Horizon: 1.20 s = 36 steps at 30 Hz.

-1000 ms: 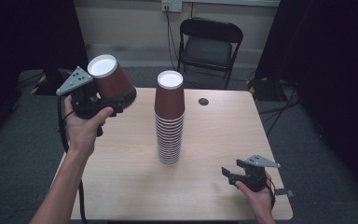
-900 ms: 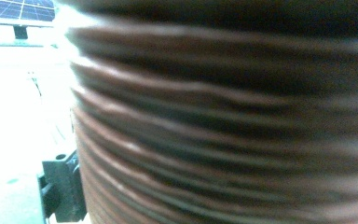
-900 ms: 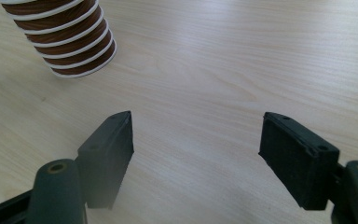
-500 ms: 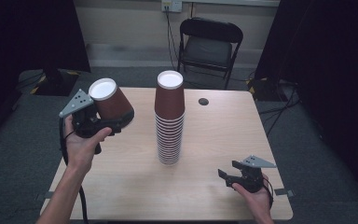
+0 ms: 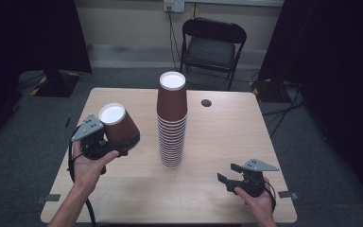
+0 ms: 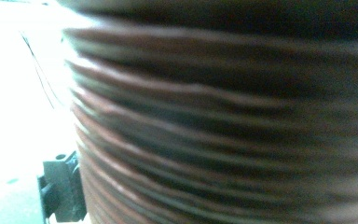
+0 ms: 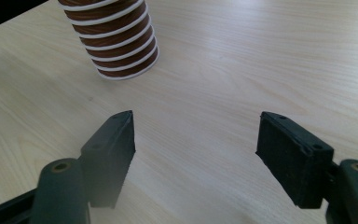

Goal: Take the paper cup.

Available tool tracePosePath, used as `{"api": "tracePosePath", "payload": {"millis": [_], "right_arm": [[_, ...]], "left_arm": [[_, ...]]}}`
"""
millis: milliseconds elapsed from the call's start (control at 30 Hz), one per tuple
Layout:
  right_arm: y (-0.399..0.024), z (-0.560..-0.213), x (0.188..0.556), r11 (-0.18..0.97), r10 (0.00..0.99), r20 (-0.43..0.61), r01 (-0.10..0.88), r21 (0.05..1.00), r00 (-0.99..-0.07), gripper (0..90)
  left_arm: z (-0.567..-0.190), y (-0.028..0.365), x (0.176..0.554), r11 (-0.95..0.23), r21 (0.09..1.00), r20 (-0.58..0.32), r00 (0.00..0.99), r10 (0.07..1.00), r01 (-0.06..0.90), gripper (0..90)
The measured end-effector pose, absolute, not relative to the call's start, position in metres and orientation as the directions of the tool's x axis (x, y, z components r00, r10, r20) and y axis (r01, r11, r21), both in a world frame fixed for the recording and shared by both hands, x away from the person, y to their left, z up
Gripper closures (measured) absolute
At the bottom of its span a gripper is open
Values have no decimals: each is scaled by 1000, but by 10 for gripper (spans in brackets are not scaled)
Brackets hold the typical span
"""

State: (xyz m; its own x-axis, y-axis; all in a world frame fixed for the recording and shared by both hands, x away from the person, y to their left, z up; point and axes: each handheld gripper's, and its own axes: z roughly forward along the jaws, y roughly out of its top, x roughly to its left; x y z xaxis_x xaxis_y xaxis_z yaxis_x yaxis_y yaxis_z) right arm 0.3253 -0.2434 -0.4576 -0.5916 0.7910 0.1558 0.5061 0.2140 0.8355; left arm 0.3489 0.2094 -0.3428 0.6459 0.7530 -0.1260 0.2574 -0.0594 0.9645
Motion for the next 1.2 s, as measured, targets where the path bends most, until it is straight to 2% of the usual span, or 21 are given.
{"api": "tracePosePath", "payload": {"millis": [367,533,667,967,1200], "right_arm": [[-222,-449,317,280,754,107,463,841,-649,267],[-209,-449,314,298,717,120,458,838,-687,271],[-199,-443,309,295,699,111,426,856,-706,266],[-168,-431,302,306,635,90,356,883,-768,381],[-140,-425,300,332,586,63,311,890,-808,435]], "left_arm": [[-378,194,337,-86,940,-179,692,700,330,107],[-385,184,331,-100,930,-200,717,668,353,107],[-390,178,326,-78,913,-263,723,639,401,106],[-394,173,322,37,858,-431,678,595,513,106],[-396,170,322,54,828,-492,677,547,558,107]]}}
